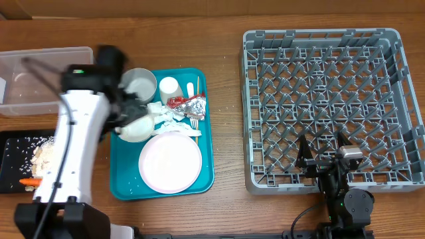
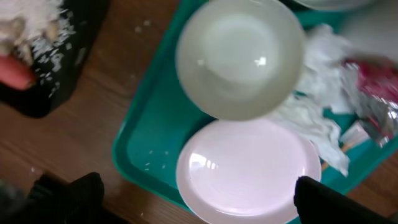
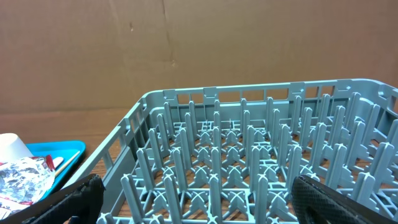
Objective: Sort waste into correct bins and load items into the dishwasher rack
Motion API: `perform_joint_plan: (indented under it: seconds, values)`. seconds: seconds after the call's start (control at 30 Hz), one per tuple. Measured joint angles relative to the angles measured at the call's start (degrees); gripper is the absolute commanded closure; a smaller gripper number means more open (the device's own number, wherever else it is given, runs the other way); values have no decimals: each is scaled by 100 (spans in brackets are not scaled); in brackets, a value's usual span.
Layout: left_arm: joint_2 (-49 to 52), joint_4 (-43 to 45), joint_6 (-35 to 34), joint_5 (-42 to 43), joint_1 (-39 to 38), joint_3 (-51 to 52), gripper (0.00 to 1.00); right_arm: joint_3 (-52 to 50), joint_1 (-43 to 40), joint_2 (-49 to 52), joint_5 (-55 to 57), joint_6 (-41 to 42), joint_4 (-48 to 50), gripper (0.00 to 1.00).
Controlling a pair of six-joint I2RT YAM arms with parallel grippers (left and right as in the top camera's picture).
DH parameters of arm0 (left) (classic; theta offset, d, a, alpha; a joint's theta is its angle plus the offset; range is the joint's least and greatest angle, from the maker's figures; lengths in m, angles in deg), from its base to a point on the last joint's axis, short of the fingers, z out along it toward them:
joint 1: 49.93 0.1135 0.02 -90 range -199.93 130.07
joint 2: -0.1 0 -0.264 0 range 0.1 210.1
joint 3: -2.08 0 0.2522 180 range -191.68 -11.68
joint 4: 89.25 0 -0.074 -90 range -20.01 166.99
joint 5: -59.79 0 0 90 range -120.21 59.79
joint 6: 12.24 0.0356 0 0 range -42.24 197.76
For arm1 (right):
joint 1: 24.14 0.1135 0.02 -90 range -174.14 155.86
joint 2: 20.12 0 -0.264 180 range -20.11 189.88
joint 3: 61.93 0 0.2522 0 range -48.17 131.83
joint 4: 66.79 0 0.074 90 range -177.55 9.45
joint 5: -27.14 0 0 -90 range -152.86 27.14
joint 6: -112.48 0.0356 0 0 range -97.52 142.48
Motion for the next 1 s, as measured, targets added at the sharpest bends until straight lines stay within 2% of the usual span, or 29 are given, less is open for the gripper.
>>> perform_joint_plan:
  seconds: [0.27,0.53,0.73,1.0]
  values:
    - [9,-22,-63,7,1578,0,0,0,0,0,2,2,2,0]
    - [9,798,-129,7,2455,0,0,0,0,0,2,0,9,0]
    - [9,841,-354,7,2592,0,0,0,0,0,35,0,273,0]
    - [9,841,-393,-166,2592,0,0,0,0,0,42,0,24,0]
